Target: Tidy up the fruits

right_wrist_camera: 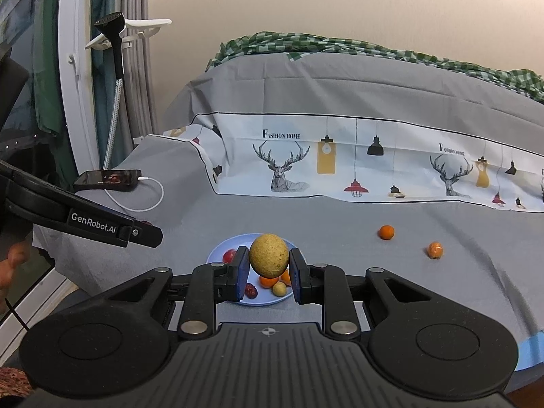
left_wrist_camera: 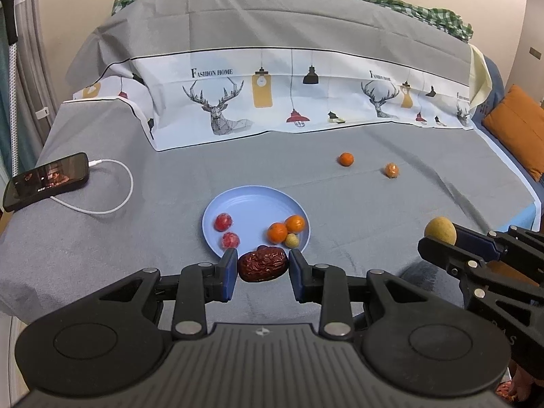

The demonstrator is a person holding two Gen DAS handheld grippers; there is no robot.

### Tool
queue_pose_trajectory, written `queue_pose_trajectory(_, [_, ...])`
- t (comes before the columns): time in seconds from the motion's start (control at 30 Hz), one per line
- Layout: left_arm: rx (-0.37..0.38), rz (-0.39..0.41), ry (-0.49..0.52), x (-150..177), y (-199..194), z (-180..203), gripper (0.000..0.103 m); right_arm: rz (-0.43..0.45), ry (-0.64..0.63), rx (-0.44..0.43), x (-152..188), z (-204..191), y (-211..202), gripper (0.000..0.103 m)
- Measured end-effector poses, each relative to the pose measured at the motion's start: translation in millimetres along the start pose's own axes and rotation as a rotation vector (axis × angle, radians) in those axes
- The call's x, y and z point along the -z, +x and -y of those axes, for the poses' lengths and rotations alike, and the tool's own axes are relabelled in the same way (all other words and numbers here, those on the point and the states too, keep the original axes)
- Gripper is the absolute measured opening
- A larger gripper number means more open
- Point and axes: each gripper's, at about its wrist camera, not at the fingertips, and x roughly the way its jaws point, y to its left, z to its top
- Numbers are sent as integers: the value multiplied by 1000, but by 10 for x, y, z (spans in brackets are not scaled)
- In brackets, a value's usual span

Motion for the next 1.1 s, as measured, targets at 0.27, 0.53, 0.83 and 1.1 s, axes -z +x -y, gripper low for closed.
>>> queue_pose_trajectory(0.27, [-23, -4, -19, -67, 135, -104, 36, 5, -9, -2, 3, 11, 92, 26])
queue_pose_trajectory(0.53, [-20, 6, -51, -200, 274, -210, 36, -23, -13, -8, -23, -8, 319, 26])
queue_pose_trajectory(0.83, [-19, -7, -79, -336, 566, -333, 36, -83, 0, -36, -73, -49, 742, 26])
queue_pose_trajectory(1.1, [-35, -49, -104, -472, 1022, -465, 36, -139, 25, -60, -111, -77, 1291, 26])
